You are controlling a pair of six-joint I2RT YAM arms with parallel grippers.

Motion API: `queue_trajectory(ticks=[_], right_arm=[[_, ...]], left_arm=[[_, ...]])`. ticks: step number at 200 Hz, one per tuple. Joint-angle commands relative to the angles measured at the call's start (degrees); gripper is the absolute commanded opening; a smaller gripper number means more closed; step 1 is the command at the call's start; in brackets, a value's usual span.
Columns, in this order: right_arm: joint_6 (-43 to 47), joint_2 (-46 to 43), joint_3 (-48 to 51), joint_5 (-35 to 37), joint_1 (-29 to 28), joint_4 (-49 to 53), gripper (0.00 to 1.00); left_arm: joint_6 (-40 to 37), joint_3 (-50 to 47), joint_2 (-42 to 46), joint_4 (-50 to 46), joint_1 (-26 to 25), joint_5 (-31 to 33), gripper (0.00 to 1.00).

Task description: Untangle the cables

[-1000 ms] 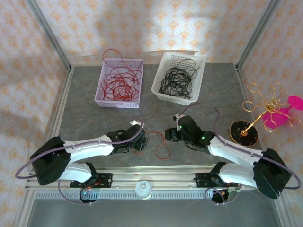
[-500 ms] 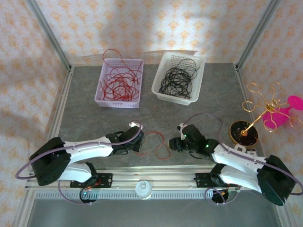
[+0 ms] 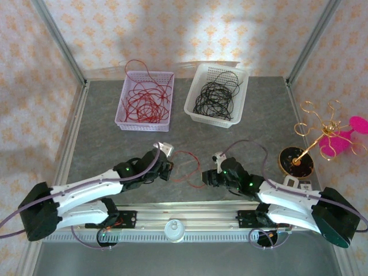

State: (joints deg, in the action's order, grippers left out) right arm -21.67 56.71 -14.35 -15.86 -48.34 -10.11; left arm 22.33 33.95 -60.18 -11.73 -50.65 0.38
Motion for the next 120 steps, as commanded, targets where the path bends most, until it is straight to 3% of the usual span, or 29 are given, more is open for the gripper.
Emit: queue_trajectory(ticks=[1,42,120], right_arm=[[4.1,-0.1,-0.3,0.5,1.6,-5.0,0.41],[10.1,5.3,-1.6,-9.3,2.9,-11.5,0.46],[5.9,15.4,5.0,-10.6,2.9,-31.4,0.4]], left_arm=[[-2.7,1.8,3.6,-1.4,-0.5,-1.5,0.0],[-3.4,3.5,6.9,-3.6,-0.5,-1.1,0.0],[-4.8,6.9,5.7,-4.6,-0.5,-0.8,0.0]])
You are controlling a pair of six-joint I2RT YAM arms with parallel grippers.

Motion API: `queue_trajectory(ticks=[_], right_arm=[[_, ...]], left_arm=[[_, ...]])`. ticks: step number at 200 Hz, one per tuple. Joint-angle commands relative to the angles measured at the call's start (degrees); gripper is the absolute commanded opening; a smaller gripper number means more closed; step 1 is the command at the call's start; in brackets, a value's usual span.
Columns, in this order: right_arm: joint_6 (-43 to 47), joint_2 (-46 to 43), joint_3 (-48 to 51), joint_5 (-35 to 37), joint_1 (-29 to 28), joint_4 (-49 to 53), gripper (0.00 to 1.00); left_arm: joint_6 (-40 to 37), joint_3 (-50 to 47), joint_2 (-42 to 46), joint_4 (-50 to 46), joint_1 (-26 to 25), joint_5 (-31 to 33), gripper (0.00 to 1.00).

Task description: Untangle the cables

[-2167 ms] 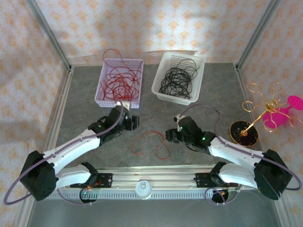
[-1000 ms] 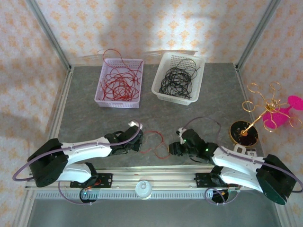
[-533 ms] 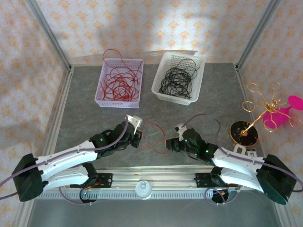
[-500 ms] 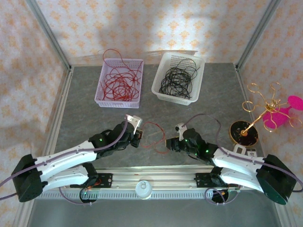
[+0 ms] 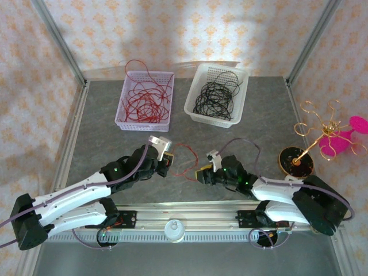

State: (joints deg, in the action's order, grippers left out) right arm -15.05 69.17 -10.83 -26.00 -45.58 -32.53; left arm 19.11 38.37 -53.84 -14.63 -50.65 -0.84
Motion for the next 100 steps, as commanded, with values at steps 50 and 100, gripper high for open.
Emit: queue_trajectory(ticks=[50,100], right_arm=[[2.4,9.9,-1.2,1.4,0.1,-14.7,0.43],[3.7,15.6,-3.4,5.8,0.1,-19.9,0.38]], left_arm=[[-1.6,3.4,-0.3,-1.8,-0.5,-0.5,0.0],[-1.4,3.7,0.3,-2.1,-0.5,-1.3,0.0]])
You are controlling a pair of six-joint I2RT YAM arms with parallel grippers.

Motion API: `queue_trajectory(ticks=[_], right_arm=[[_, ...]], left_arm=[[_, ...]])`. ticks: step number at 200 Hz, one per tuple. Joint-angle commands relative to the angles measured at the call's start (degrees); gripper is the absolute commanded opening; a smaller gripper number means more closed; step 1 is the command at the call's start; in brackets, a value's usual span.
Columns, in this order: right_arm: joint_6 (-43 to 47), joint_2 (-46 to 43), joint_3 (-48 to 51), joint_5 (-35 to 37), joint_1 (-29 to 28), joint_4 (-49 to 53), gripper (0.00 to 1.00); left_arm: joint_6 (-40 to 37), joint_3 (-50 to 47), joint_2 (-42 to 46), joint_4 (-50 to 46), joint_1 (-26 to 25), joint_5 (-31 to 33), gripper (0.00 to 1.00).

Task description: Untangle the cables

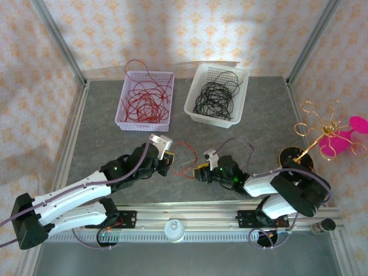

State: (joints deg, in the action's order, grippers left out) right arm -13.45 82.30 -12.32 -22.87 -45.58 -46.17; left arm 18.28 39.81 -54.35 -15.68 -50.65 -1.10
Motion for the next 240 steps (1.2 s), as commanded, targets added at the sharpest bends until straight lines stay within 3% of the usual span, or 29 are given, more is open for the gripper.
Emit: queue_trajectory(ticks=[1,32,79,116,132,158,179,208,240], right_arm=[[2.2,2.6,-1.9,2.6,0.0,-6.4,0.38],[3.8,6.5,-3.8,2.2,-0.5,-8.9,0.32],[-0.8,4.4,-4.6,14.0,-0.4,-2.3,0.01],[-2.1,-0.7,-2.8,16.9,0.8,0.9,0.0],[0.9,-2.0,-2.5,10.9,1.0,-0.1,0.0],[8.9,-2.6,-2.4,-3.8,0.9,-4.0,0.28],[16.7,-4.2,-0.1,-6.9,0.9,-11.0,0.46],[25.0,-4.8,-1.7,-3.7,1.7,-10.3,0.53],[25.5,-4.1,-2.7,-8.8,5.1,-15.7,0.56]], left_arm=[[-0.5,2.3,0.8,-1.0,-0.5,-1.0,0.0],[-0.8,3.5,0.6,-1.4,-0.6,-1.1,0.0],[-0.7,6.2,2.7,-4.5,-0.4,3.2,0.0],[-2.1,9.3,5.2,-6.7,-0.4,6.9,0.0],[-2.5,10.2,5.5,-6.6,-0.4,6.5,0.0],[-2.8,11.5,4.8,-6.5,-0.5,4.7,0.0],[-3.3,13.1,4.5,-7.2,-0.4,4.1,0.0],[-4.3,15.6,4.4,-8.4,-0.4,3.2,0.0],[-5.0,18.0,4.0,-9.8,-0.4,1.7,0.0]])
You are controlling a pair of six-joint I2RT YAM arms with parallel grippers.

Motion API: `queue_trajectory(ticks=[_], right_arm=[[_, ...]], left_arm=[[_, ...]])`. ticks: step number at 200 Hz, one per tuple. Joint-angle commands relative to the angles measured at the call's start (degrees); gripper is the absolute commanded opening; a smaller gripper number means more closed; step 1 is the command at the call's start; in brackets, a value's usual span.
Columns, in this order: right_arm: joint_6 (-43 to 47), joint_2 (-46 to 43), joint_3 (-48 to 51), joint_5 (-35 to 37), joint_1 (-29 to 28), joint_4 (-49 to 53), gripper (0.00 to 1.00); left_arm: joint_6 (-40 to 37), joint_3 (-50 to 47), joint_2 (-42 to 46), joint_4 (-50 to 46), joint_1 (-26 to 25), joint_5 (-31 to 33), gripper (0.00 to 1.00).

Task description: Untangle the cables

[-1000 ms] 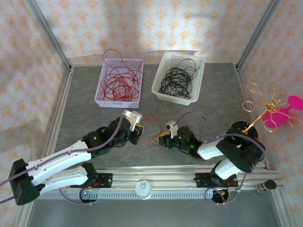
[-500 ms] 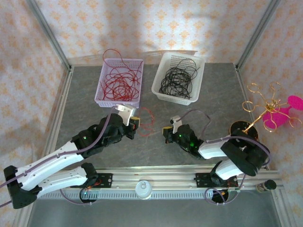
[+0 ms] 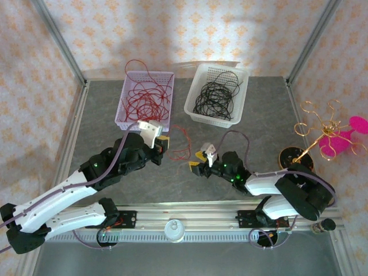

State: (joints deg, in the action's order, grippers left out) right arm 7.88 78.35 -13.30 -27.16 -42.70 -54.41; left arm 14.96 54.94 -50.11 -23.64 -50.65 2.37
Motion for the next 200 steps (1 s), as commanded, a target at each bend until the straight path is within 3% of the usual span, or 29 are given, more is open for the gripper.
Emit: queue_trajectory(ticks=[1,78,117,148,200], right_arm=[[4.1,-0.1,-1.7,-4.7,2.2,-7.8,0.56],[3.2,6.1,-9.7,-17.5,6.5,-10.8,0.6],[3.4,11.6,-14.1,-14.6,7.2,-9.6,0.57],[-1.8,15.5,-16.1,-15.6,7.5,-15.1,0.53],[-7.4,16.6,-19.3,-11.9,7.5,-14.8,0.36]], left_arm=[[-1.7,2.9,-0.3,-1.9,-0.5,-1.8,0.0],[-2.0,5.9,-0.4,-3.2,-0.4,-4.8,0.0],[-2.0,7.3,-0.6,-3.0,-0.5,-5.9,0.0],[-2.2,8.0,-1.1,-3.1,-0.4,-6.9,0.0],[-2.6,9.0,-1.2,-4.0,-0.4,-5.8,0.0]])
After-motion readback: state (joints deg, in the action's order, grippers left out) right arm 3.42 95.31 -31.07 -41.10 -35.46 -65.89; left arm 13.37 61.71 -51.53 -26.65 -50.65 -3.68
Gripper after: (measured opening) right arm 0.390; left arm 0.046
